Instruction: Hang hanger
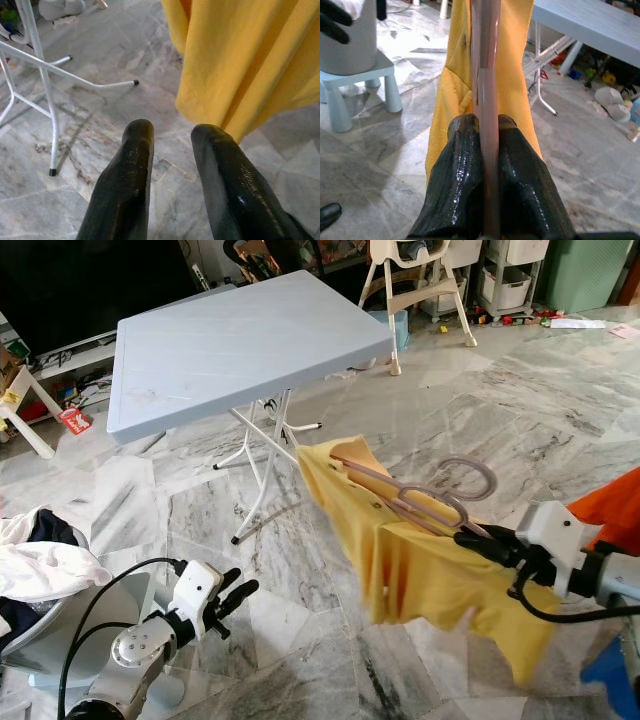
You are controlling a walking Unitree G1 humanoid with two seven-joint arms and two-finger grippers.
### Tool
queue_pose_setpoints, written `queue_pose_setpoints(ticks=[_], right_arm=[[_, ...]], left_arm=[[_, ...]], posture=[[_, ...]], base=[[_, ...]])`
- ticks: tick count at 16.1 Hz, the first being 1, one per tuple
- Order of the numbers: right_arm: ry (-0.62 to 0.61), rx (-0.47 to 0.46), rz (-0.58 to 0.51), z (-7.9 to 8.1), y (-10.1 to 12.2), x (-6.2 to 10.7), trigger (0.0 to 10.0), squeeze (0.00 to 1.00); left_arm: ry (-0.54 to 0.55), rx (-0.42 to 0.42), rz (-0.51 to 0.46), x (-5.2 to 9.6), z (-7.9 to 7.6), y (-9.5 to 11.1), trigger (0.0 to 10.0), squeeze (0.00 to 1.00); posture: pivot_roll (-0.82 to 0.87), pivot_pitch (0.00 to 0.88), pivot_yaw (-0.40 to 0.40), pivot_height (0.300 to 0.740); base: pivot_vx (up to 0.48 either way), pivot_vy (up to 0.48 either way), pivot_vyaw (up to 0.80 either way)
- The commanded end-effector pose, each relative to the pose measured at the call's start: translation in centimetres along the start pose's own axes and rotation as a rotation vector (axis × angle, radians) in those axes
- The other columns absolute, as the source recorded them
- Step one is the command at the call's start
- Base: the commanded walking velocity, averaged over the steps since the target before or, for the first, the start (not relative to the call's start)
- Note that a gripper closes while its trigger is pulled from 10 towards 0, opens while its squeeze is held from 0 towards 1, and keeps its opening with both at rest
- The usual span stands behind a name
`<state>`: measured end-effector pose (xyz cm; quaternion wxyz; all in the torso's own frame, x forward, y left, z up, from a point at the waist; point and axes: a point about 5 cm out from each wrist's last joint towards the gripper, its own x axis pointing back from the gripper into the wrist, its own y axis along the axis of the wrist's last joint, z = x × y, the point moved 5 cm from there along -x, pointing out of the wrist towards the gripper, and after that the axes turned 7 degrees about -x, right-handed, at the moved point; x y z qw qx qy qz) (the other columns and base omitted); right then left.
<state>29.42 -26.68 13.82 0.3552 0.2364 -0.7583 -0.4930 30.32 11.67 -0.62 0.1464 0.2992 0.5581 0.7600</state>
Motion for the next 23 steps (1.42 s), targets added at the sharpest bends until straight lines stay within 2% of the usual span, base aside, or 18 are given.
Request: queue_pose_setpoints(ticks=[1,2,3,5,8,9,12,13,14,15,17,20,21,23], right_arm=[[0.029,0.028,-0.039,0.6,1.0,-0.8,10.0,0.00],[0.104,0.007,-0.014,2.5,0.2,-1.1,10.0,0.00],[0.145,-0.019,0.008,3.4,-0.2,-0.7,10.0,0.00],[0.177,-0.039,0.024,4.0,-0.1,-0.3,10.0,0.00],[0.169,-0.042,0.031,4.1,0.0,-0.2,10.0,0.00],[0.173,-0.051,0.031,4.4,0.1,-0.4,10.0,0.00],[0.195,-0.073,0.028,5.1,0.2,-0.6,10.0,0.00],[0.196,-0.075,0.029,5.2,0.1,-0.6,10.0,0.00],[0.198,-0.081,0.036,5.3,0.0,-0.6,10.0,0.00],[0.197,-0.083,0.040,5.4,-0.1,-0.5,10.0,0.00],[0.197,-0.093,0.045,5.5,-0.1,-0.4,10.0,0.00],[0.222,-0.103,0.039,5.9,0.2,-0.4,10.0,0.00],[0.246,-0.114,0.022,6.2,0.9,-0.4,10.0,0.00],[0.291,-0.121,0.031,7.0,1.2,-0.1,10.0,0.00]], left_arm=[[0.025,-0.047,-0.019,-0.1,1.2,0.9,10.0,1.00],[0.051,-0.048,-0.077,-0.8,2.1,2.6,10.0,1.00],[0.027,-0.041,-0.103,-0.9,2.1,3.2,10.0,1.00],[0.002,-0.033,-0.134,-0.9,2.0,3.8,10.0,1.00],[-0.079,-0.016,-0.189,-1.4,0.6,5.1,10.0,1.00],[-0.121,-0.004,-0.220,-1.6,-0.4,5.7,10.0,1.00],[-0.148,-0.001,-0.227,-1.6,-1.6,5.5,10.0,1.00],[-0.143,-0.006,-0.224,-1.6,-1.5,5.4,10.0,1.00],[-0.098,-0.012,-0.235,-1.6,-0.8,5.7,10.0,1.00],[-0.012,-0.024,-0.260,-1.6,0.8,6.4,10.0,1.00],[0.052,0.006,-0.285,-1.5,2.5,7.2,10.0,1.00],[0.051,0.010,-0.253,-1.6,2.7,6.5,10.0,1.00],[0.047,0.042,-0.238,-1.9,2.6,6.2,10.0,1.00],[-0.012,0.085,-0.236,-2.6,1.6,6.4,10.0,1.00]], posture=[[-0.16,0.027,0.180,0.740],[-0.16,0.029,0.179,0.740],[-0.17,0.030,0.181,0.740],[-0.17,0.033,0.185,0.740],[-0.18,0.036,0.186,0.740],[-0.18,0.039,0.186,0.740],[-0.18,0.041,0.187,0.740],[-0.18,0.042,0.187,0.740],[-0.18,0.042,0.189,0.740],[-0.18,0.043,0.190,0.740],[-0.18,0.042,0.189,0.740],[-0.18,0.042,0.189,0.740],[-0.18,0.043,0.188,0.740],[-0.19,0.046,0.189,0.740]], base=[[0.000,0.000,0.00],[0.000,0.000,0.00],[0.000,0.000,0.00],[0.000,0.000,0.00],[0.000,0.000,0.00],[0.000,0.000,0.00],[0.000,0.000,0.00],[0.000,0.000,0.00],[0.000,0.000,0.00],[0.000,0.000,0.00],[0.000,0.000,0.00],[0.000,0.000,0.00],[0.000,0.000,0.00],[0.000,0.000,0.00]])
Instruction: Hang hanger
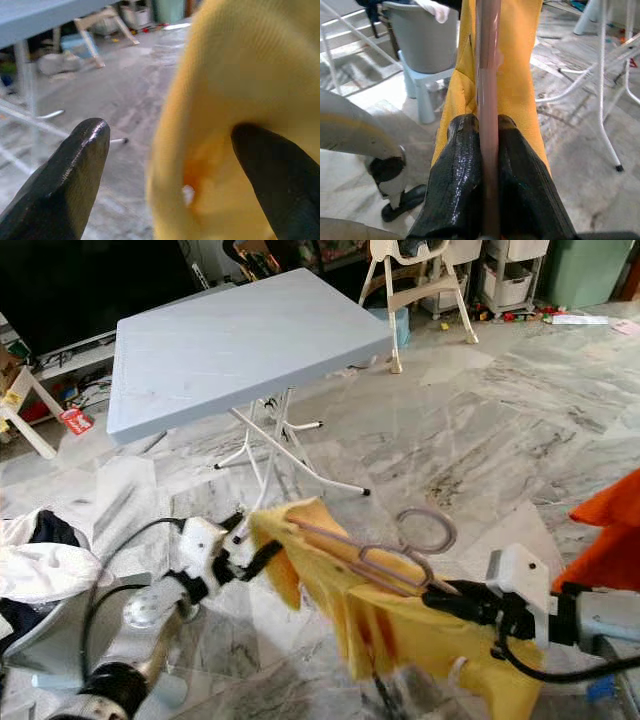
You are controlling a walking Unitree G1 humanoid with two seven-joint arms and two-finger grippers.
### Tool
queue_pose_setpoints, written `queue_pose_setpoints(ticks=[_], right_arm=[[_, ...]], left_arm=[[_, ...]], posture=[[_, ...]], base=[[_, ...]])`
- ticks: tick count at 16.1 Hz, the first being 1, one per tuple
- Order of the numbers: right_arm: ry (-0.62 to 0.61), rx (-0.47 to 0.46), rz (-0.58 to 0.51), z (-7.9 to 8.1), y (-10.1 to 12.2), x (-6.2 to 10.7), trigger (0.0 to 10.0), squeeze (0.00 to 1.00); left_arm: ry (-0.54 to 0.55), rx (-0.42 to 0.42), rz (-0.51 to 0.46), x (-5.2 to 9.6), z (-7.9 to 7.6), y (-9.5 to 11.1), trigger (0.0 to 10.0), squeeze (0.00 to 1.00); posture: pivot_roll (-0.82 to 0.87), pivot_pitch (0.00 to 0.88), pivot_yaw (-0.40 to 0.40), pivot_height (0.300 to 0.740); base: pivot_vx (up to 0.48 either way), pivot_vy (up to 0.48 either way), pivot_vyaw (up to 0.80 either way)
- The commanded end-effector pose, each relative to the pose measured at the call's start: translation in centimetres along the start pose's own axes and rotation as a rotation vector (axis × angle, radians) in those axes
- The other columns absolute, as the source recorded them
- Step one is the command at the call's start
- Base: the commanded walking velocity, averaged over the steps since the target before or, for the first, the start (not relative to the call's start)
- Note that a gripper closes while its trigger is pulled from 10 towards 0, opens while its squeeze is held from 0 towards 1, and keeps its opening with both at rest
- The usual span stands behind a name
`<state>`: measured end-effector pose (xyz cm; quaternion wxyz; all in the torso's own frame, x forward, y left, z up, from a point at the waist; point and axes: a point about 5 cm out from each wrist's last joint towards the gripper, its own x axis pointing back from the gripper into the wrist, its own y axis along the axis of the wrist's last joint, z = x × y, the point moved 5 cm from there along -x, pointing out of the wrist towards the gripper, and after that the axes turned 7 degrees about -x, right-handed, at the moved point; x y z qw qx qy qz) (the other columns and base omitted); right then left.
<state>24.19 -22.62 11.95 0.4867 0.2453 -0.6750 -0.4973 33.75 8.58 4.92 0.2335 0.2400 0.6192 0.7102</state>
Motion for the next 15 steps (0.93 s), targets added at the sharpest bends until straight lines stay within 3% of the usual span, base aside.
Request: queue_pose_setpoints(ticks=[1,3,4,5,6,15], right_arm=[[0.031,0.027,-0.031,0.4,1.1,0.1,10.0,0.00],[0.047,0.014,-0.014,0.8,0.7,0.4,10.0,0.00],[0.056,0.003,0.003,1.0,0.6,0.8,10.0,0.00],[0.047,0.001,0.018,0.9,0.4,1.1,10.0,0.00],[0.038,0.001,0.040,0.7,0.1,1.4,10.0,0.00],[-0.032,0.036,0.047,-0.6,-0.4,1.0,10.0,0.00]], left_arm=[[-0.004,0.011,0.012,0.0,0.4,-0.1,10.0,1.00],[-0.036,0.023,0.006,-0.4,-0.2,0.1,10.0,1.00],[-0.068,0.039,-0.006,-0.7,-0.8,0.2,0.0,1.00],[-0.097,0.062,-0.018,-0.7,-1.2,0.3,0.0,0.65],[-0.124,0.078,-0.027,-0.7,-1.6,0.4,0.0,0.00],[-0.286,0.149,-0.071,0.7,-3.2,1.4,0.0,0.00]], posture=[[-0.20,0.048,0.190,0.740],[-0.20,0.047,0.191,0.740],[-0.21,0.049,0.194,0.740],[-0.22,0.049,0.195,0.740],[-0.22,0.049,0.196,0.740],[-0.20,0.039,0.189,0.740]], base=[[0.000,0.000,0.00],[0.000,0.000,0.00],[0.000,0.000,0.00],[0.000,0.000,0.00],[0.000,0.000,0.00],[0.000,0.000,0.00]])
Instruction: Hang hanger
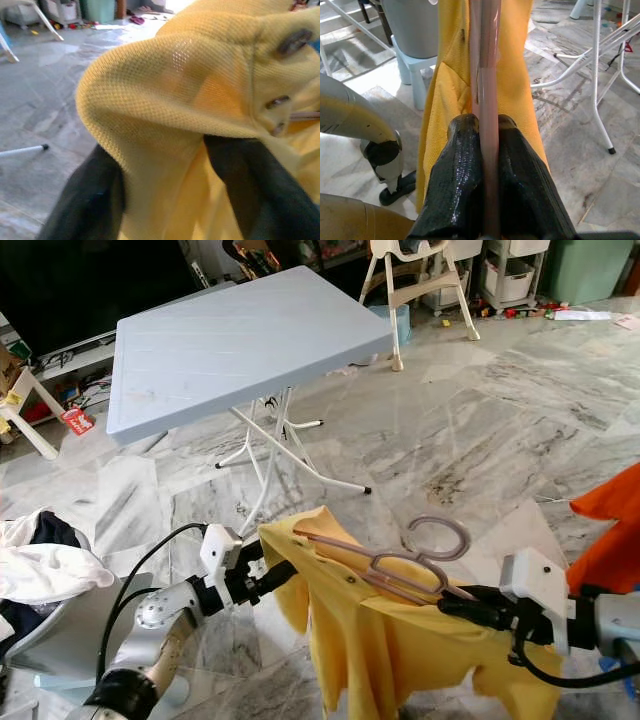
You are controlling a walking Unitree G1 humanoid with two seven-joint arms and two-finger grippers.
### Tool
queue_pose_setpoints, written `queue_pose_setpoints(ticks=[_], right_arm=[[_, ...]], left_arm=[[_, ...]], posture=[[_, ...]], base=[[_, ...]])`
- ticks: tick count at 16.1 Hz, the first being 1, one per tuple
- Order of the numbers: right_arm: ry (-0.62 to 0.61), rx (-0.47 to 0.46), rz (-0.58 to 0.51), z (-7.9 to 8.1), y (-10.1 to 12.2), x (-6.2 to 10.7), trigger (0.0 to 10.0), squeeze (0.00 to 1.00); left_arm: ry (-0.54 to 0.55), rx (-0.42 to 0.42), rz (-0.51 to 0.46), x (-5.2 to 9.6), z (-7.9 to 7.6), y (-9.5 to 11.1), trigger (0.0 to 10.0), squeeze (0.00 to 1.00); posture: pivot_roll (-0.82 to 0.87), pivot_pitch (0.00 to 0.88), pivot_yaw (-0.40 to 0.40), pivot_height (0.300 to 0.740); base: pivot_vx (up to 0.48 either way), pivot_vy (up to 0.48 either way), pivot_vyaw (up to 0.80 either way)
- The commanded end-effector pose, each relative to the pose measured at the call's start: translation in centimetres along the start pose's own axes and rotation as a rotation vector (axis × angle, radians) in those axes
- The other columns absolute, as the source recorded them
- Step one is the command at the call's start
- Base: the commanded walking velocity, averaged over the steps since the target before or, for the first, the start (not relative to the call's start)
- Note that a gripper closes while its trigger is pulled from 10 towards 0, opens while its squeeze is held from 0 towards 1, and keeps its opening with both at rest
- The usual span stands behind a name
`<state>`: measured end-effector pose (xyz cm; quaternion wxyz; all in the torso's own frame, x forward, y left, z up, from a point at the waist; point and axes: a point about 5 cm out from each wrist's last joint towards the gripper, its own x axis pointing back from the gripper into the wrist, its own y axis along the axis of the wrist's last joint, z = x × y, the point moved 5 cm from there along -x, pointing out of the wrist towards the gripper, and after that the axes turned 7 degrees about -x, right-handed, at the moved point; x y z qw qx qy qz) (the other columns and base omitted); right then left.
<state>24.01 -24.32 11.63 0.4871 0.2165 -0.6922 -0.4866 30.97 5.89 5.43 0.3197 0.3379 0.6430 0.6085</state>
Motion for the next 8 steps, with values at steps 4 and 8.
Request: queue_pose_setpoints(ticks=[4,8], right_arm=[[-0.012,0.039,-0.001,-0.3,0.1,-0.2,10.0,0.00],[-0.030,0.041,0.004,-0.6,-0.3,-0.1,10.0,0.00]], left_arm=[[0.019,-0.007,-0.008,0.8,1.1,0.9,0.0,0.00],[0.070,-0.007,-0.013,1.2,2.2,1.3,0.0,0.00]], posture=[[-0.20,0.039,0.187,0.740],[-0.20,0.038,0.186,0.740]], base=[[0.000,0.000,0.00],[0.000,0.000,0.00]])
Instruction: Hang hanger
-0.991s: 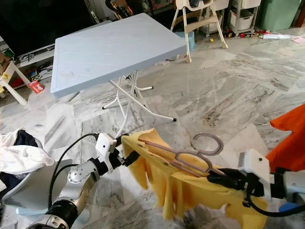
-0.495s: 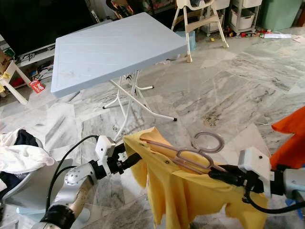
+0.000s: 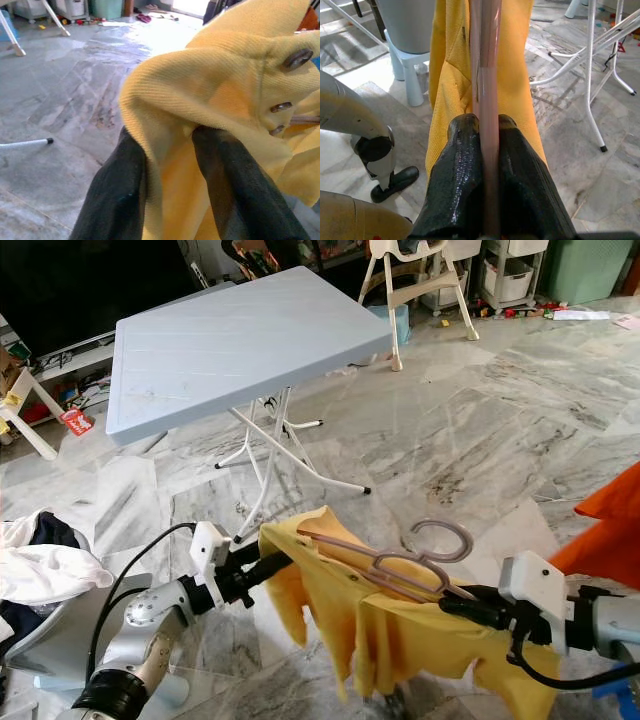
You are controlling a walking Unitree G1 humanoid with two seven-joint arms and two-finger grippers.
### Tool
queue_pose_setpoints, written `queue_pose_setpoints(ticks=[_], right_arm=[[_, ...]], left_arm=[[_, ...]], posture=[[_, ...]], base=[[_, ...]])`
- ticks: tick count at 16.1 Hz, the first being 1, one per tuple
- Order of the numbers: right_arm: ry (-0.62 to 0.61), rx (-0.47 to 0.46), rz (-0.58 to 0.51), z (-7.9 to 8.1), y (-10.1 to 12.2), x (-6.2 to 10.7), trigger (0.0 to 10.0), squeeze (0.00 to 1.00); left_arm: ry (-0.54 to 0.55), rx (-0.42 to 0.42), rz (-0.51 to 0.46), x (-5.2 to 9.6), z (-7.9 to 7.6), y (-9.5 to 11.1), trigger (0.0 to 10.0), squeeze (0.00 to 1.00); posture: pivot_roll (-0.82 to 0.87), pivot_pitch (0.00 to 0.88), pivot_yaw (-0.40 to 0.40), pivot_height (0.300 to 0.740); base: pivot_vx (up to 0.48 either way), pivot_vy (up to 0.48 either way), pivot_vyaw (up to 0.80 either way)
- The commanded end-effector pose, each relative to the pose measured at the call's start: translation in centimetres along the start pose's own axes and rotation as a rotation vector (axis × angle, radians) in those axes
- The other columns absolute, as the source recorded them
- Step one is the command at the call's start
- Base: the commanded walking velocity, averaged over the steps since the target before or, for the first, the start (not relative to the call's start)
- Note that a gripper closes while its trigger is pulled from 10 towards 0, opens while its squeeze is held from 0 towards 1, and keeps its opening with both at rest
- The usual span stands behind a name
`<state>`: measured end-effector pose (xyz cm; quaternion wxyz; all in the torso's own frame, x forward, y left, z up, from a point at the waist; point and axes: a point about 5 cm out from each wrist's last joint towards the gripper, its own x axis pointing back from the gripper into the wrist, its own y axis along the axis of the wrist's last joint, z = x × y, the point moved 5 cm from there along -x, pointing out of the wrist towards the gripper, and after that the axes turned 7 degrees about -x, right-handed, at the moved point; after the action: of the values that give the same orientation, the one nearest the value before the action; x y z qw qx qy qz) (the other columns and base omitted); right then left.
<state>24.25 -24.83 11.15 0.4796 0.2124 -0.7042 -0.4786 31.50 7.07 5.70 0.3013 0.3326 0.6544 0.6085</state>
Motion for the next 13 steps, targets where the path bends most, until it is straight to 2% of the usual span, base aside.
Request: queue_pose_setpoints(ticks=[1,6,13], right_arm=[[-0.009,0.019,-0.007,-0.21,0.25,-0.15,10.0,0.00],[-0.013,0.021,-0.006,-0.39,0.10,-0.13,10.0,0.00],[-0.014,0.025,-0.009,-0.48,0.08,-0.35,10.0,0.00]], left_arm=[[0.043,-0.031,-0.023,0.56,1.34,1.11,0.0,0.00],[0.062,-0.031,-0.017,0.73,1.64,0.99,0.0,0.00],[0.032,-0.012,-0.007,0.71,1.00,0.60,0.0,0.00]], posture=[[-0.20,0.037,0.185,0.740],[-0.20,0.035,0.183,0.740],[-0.19,0.038,0.186,0.740]], base=[[0.000,0.000,0.00],[0.000,0.000,0.00],[0.000,0.000,0.00]])
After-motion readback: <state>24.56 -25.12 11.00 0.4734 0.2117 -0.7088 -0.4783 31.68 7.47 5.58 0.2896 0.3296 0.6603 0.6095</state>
